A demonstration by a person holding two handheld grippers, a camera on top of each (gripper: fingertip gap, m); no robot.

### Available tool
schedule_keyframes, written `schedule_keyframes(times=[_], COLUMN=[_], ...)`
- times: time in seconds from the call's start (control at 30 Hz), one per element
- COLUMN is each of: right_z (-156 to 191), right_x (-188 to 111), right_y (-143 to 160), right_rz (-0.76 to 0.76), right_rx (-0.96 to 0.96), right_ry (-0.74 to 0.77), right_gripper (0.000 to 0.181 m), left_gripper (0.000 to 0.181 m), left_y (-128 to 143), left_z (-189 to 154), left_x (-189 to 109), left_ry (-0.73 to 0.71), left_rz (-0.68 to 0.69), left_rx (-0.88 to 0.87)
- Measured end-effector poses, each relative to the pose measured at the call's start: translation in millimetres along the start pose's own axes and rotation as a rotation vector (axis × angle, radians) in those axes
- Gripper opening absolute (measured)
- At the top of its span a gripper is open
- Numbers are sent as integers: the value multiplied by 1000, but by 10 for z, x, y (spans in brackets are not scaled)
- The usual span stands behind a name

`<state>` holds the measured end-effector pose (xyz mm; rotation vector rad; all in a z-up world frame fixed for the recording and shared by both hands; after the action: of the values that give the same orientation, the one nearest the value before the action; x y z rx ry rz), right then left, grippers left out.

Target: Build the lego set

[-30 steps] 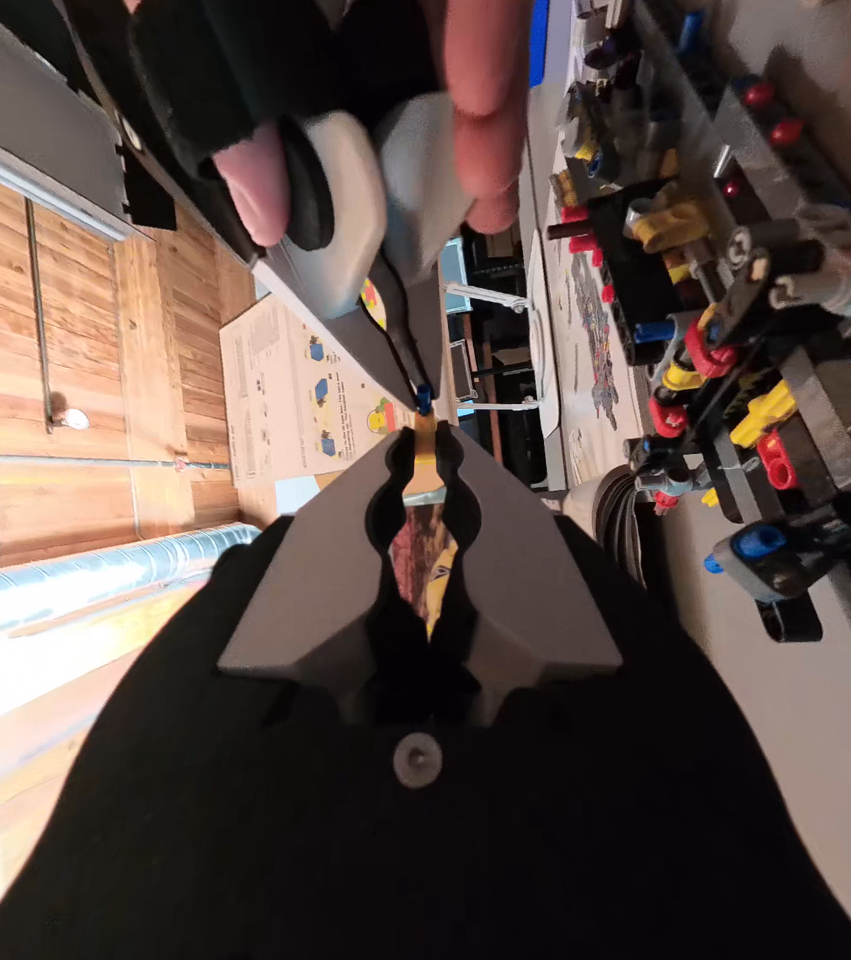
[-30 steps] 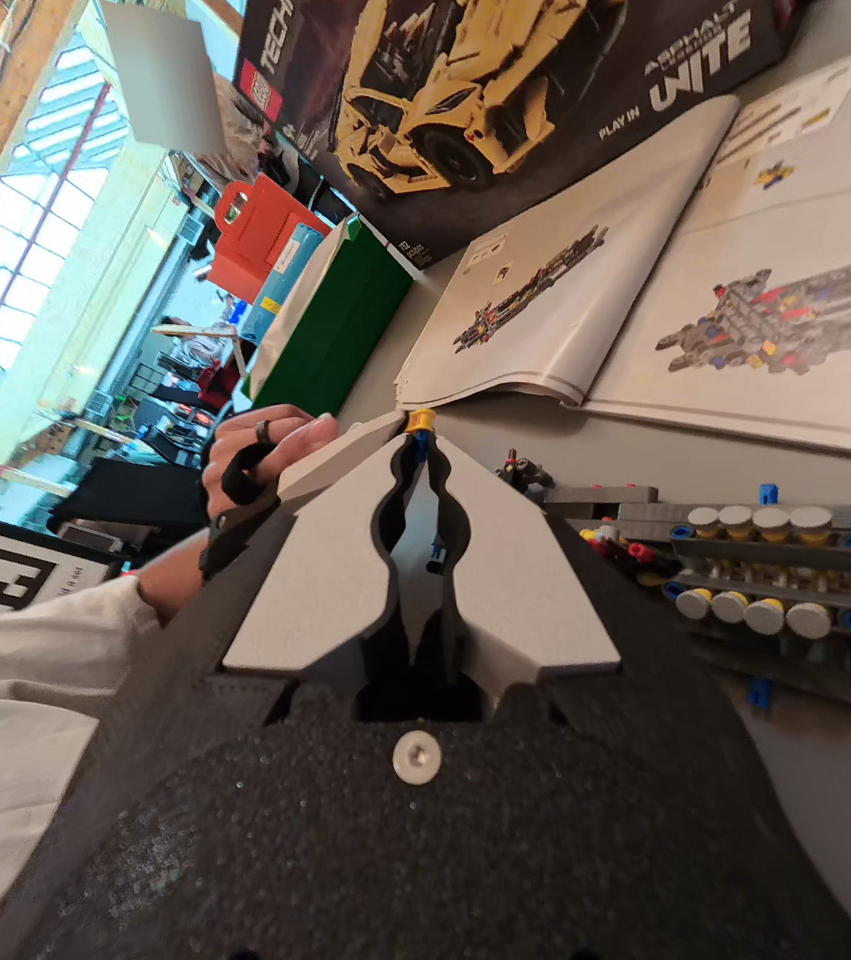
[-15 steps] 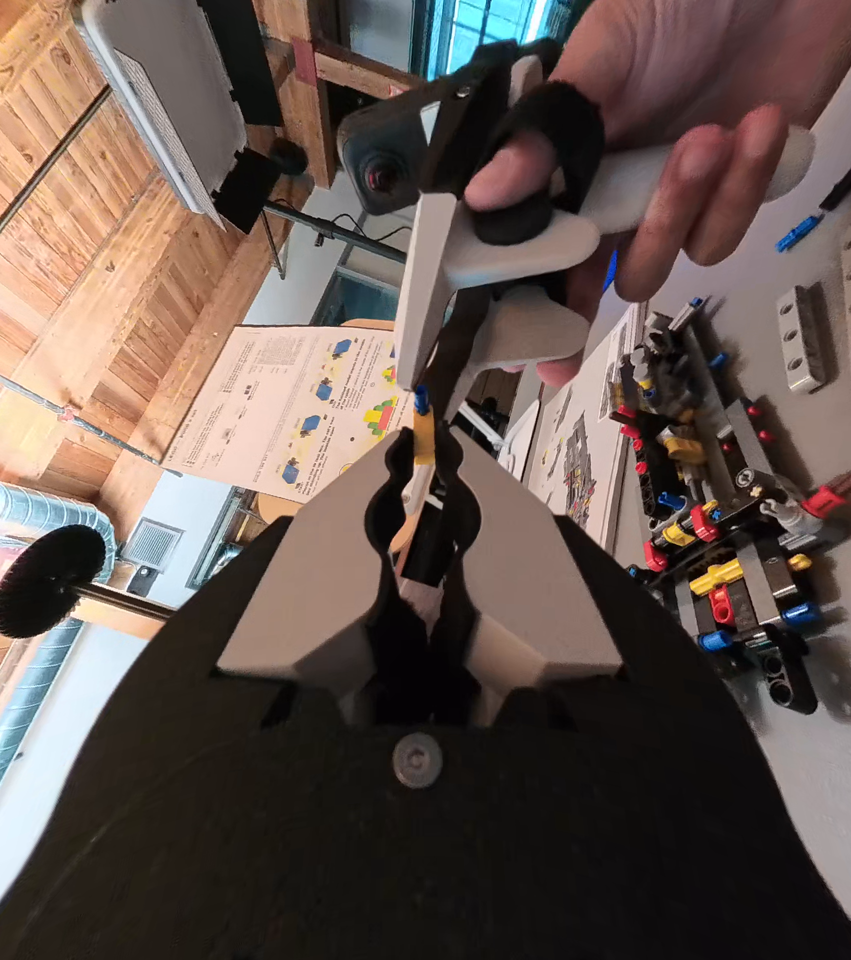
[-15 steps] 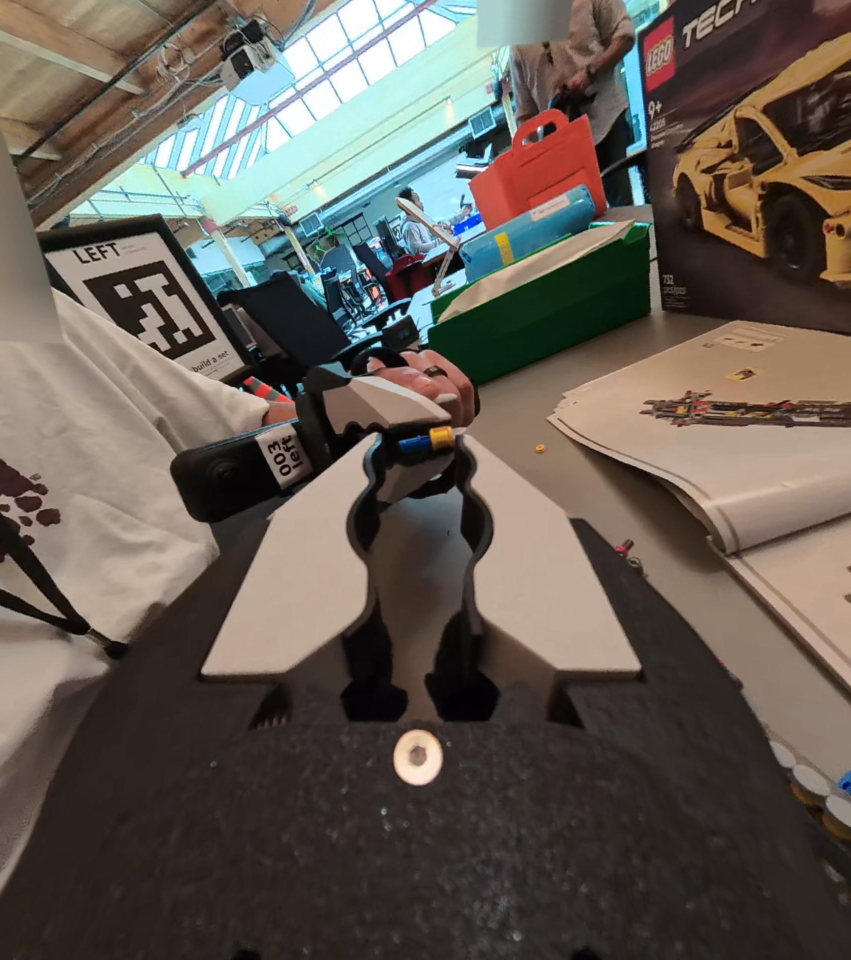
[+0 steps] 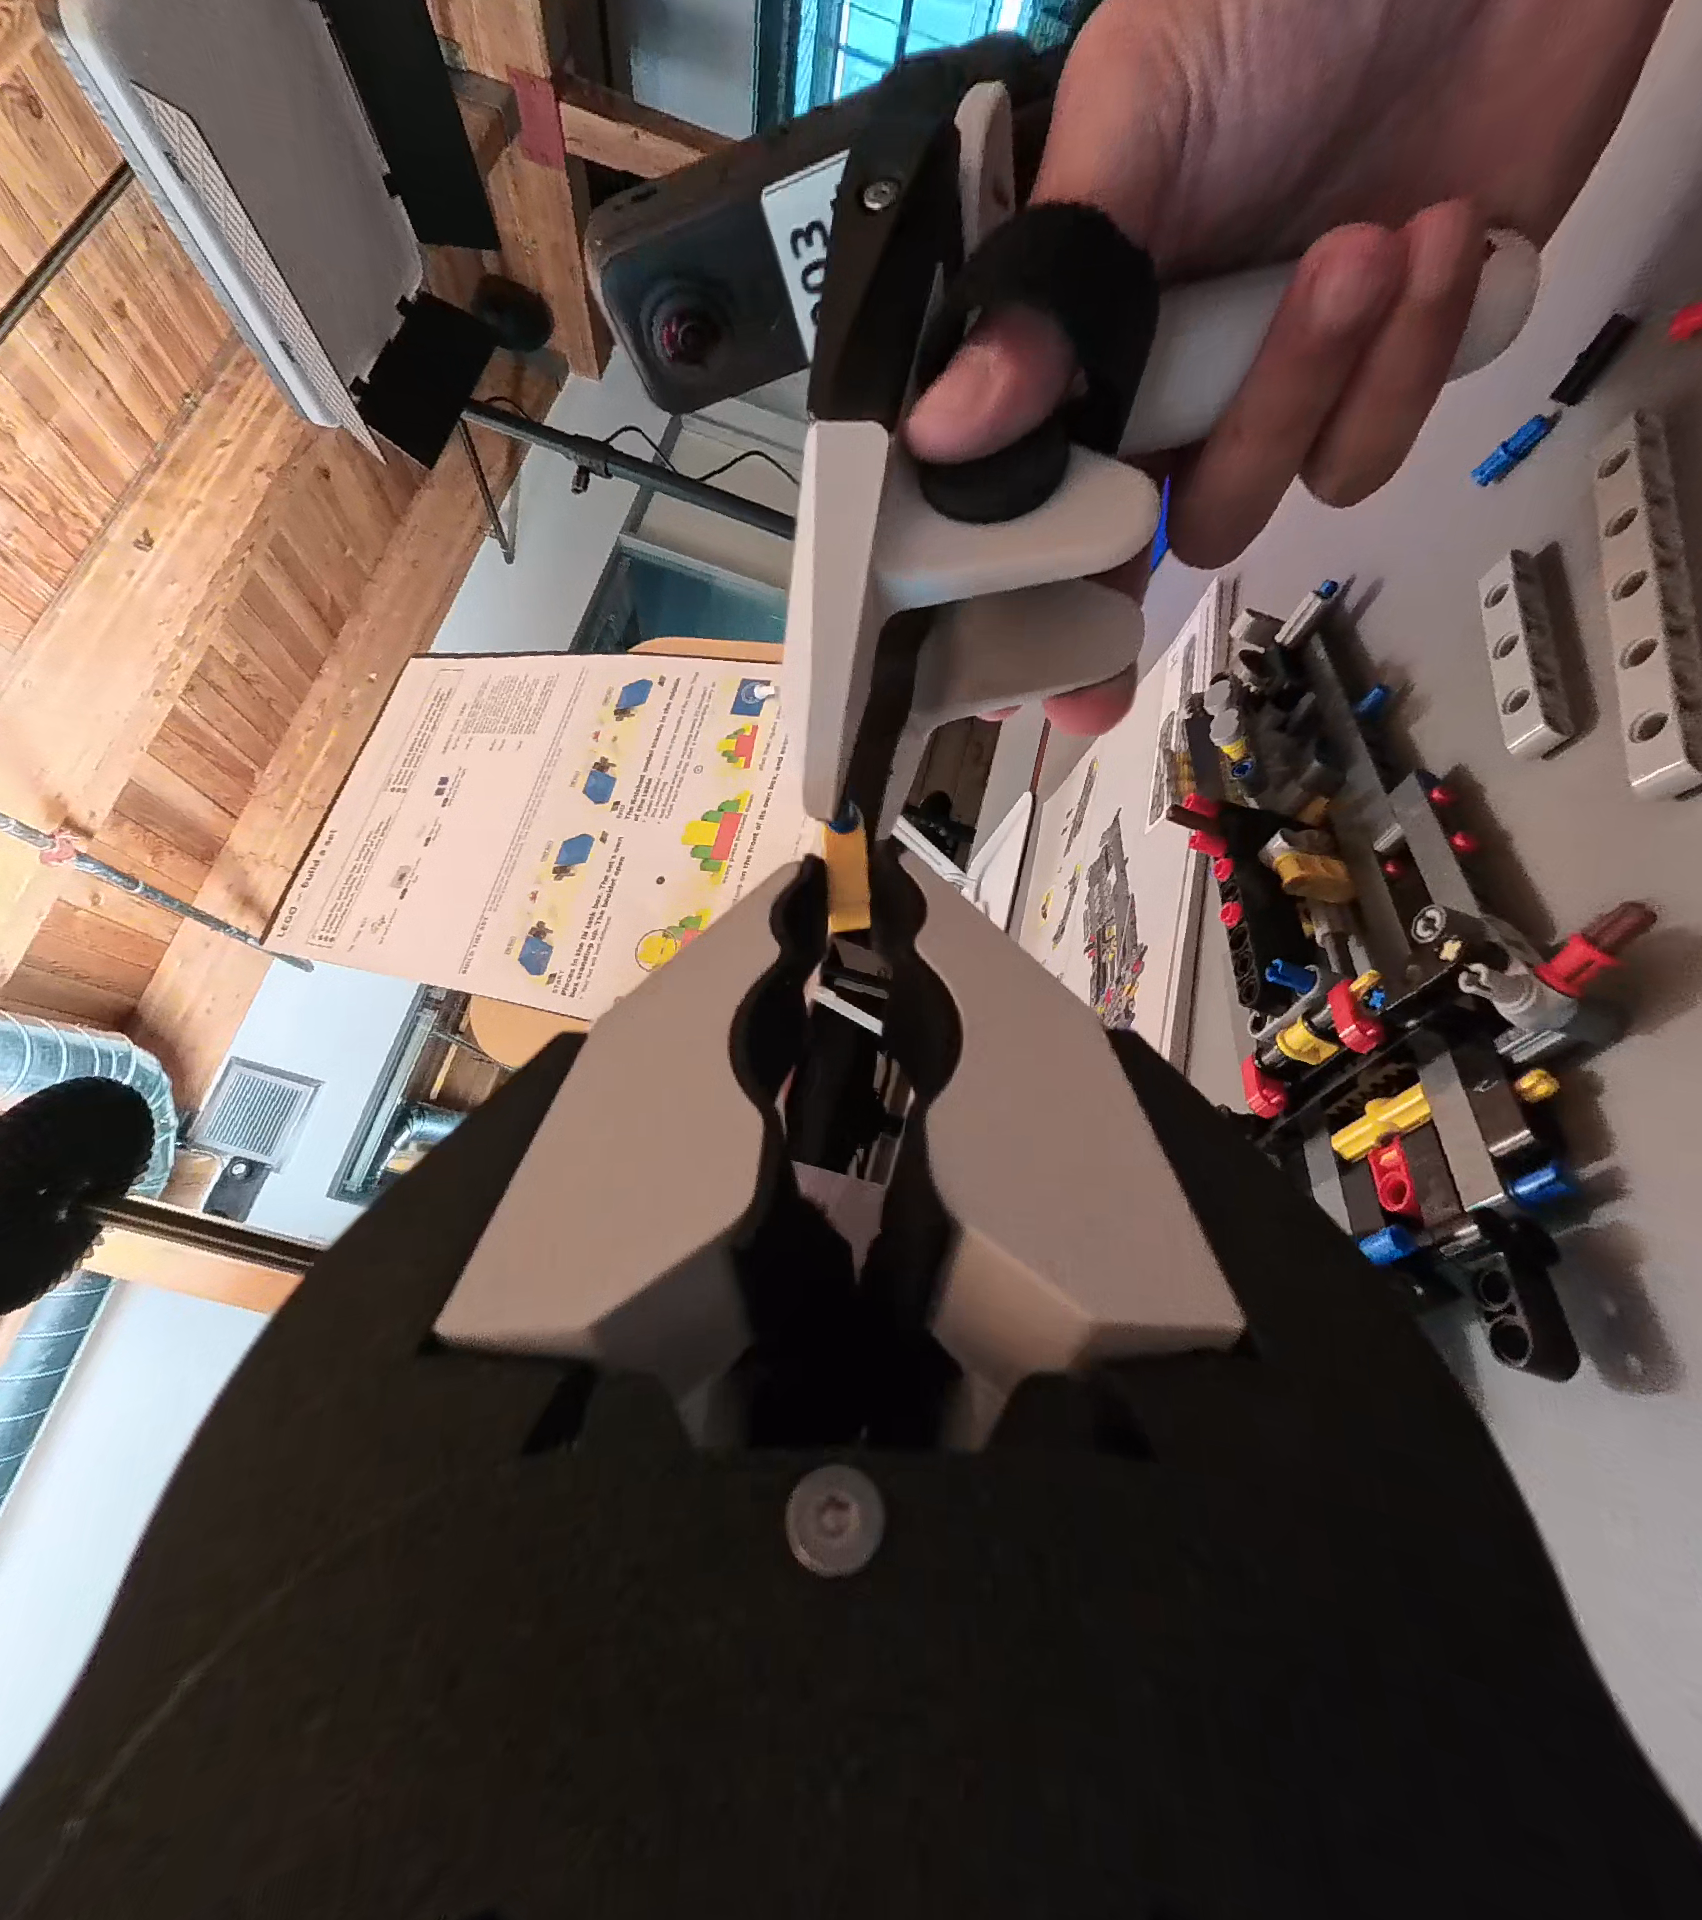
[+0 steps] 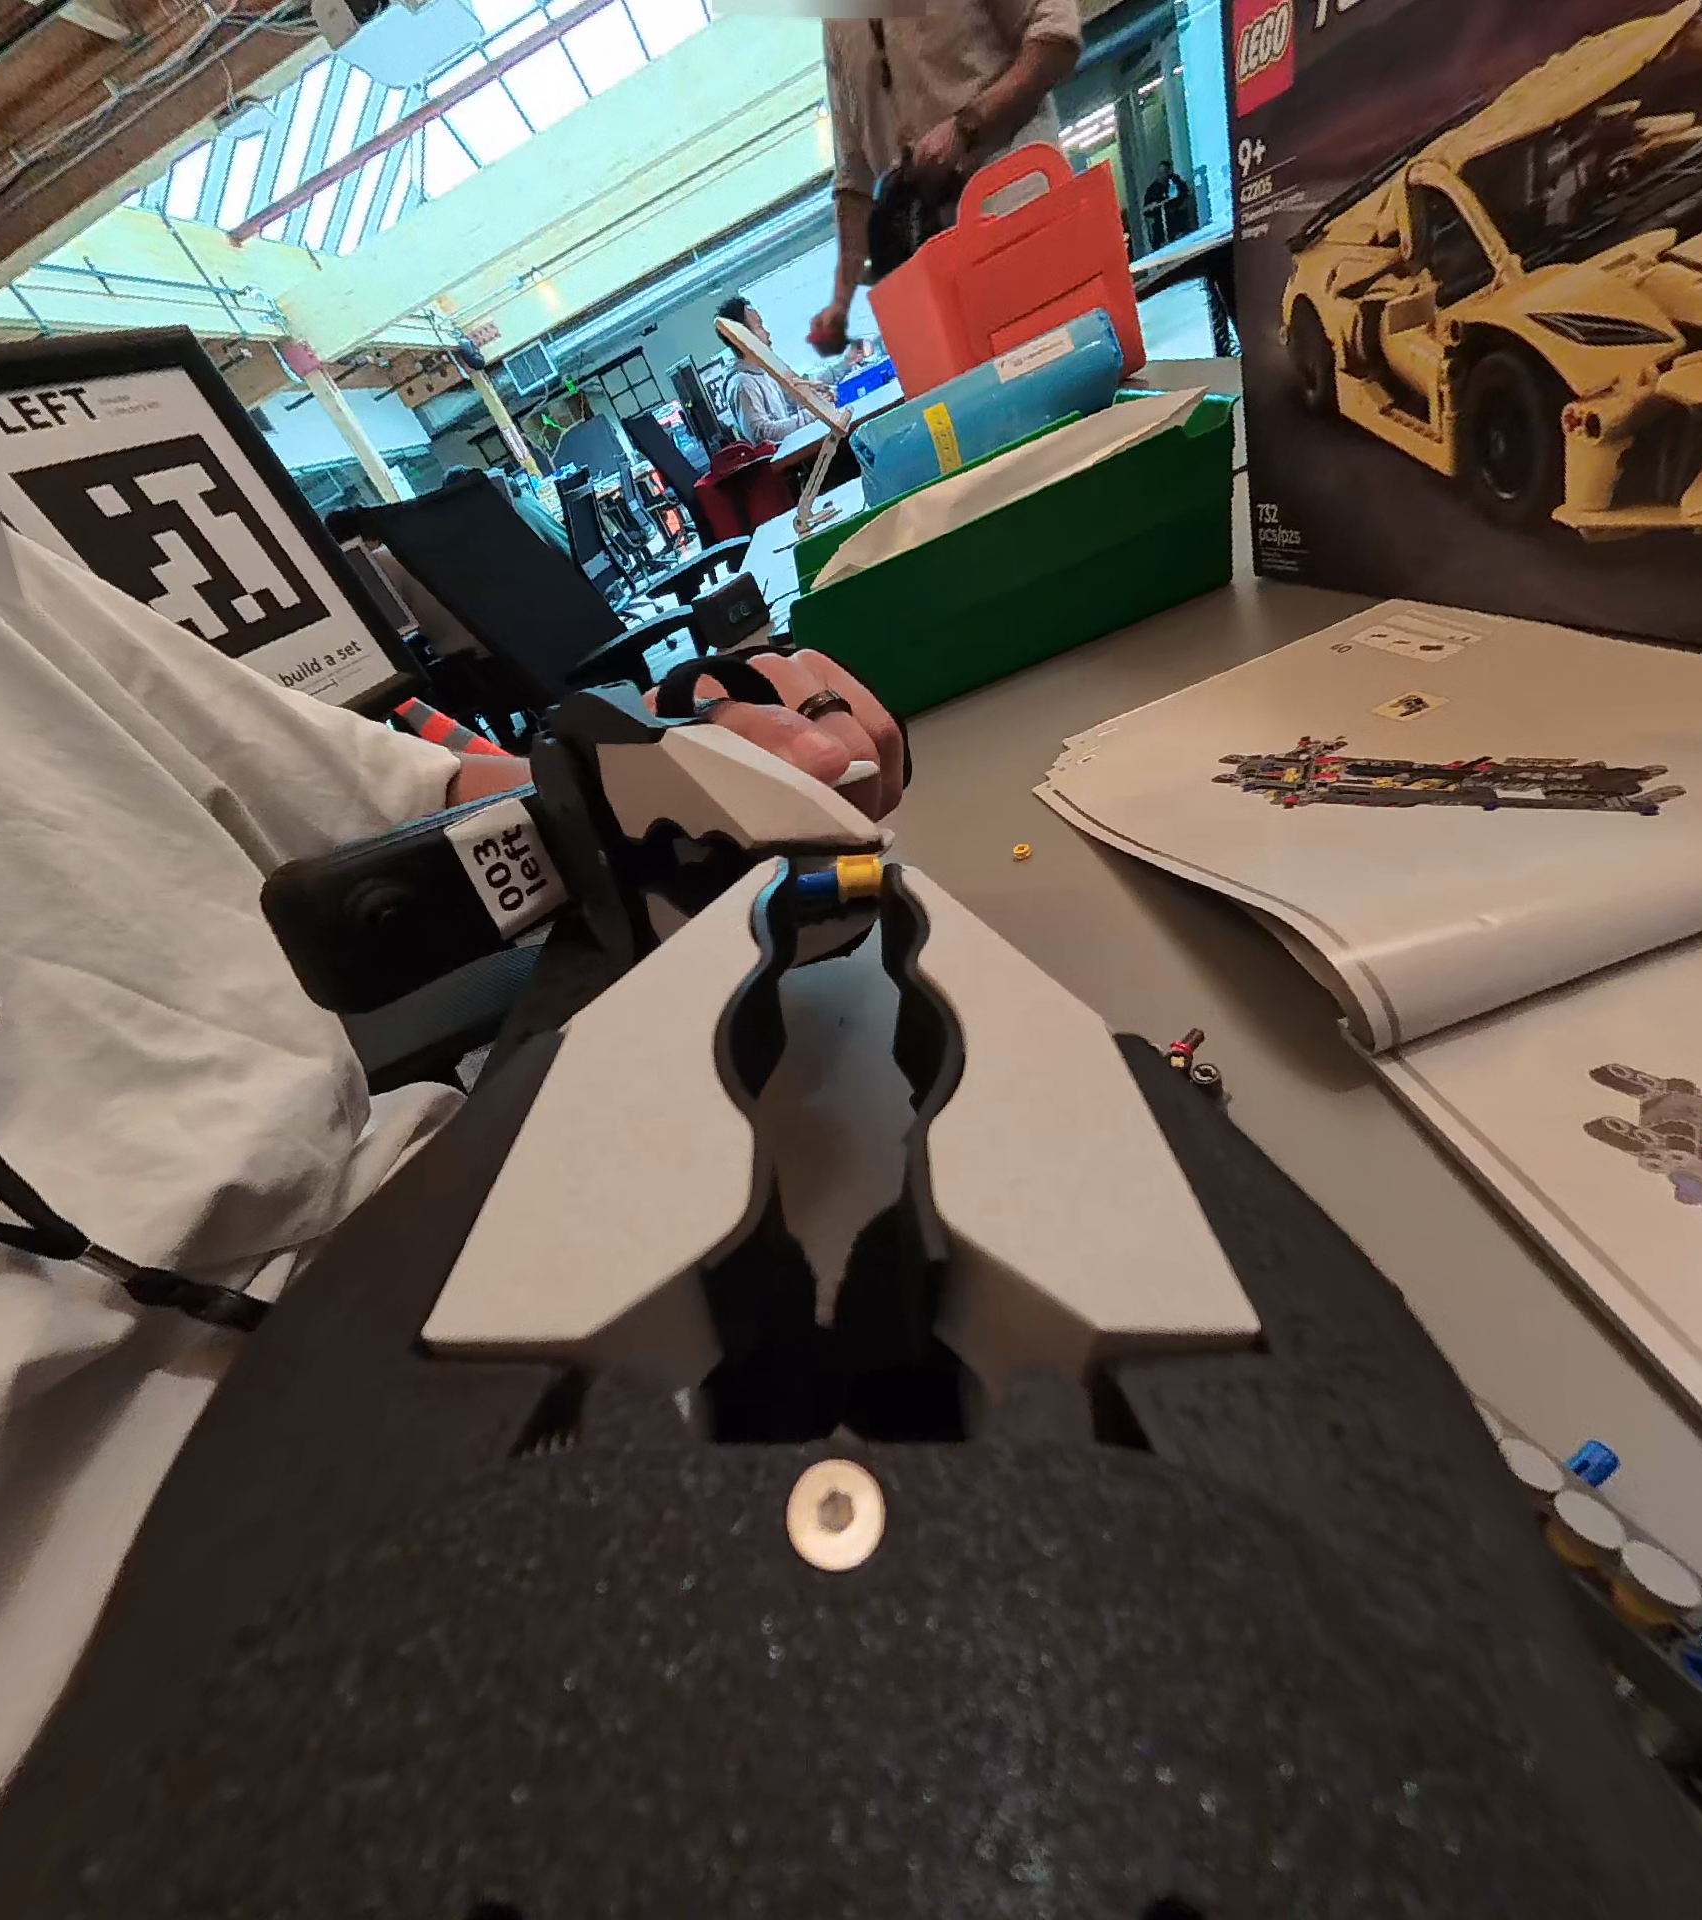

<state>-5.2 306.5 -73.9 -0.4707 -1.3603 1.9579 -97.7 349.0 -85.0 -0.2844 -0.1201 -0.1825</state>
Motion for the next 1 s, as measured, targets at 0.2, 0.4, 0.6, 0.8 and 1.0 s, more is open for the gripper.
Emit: schedule_keyframes(times=[0.2, 0.4, 0.6, 0.8, 1.0], right_z=[-84, -126, -221, -226, -255], right_x=[33, 47, 23, -53, -70], right_y=[-4, 11, 7, -69, -79], right_rz=[-62, -111, -141, -227, -264], right_rx=[47, -6, 24, 101, 176], right_ry=[111, 246, 321, 281, 243], right_gripper=[15, 15, 15, 15, 15], left_gripper=[6, 7, 8, 10, 12], left_y=[100, 199, 306, 399, 363], left_z=[6, -13, -42, -20, 8], left_x=[72, 153, 248, 270, 257], left_ry=[-3, -7, -14, -27, -34], left_rz=[87, 157, 191, 215, 197], left_rx=[-92, -133, -156, -190, -239])
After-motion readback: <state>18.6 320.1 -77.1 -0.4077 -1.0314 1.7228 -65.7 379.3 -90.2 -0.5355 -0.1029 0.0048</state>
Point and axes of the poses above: each gripper's, where its closed fingertips meet, x out along the fingers, y out of its underside, z = x × y across the jaws, the point moved 6 cm from there along -x, back along the fingers, and after that the axes turned 9 degrees about -z, right-handed, at the moved point
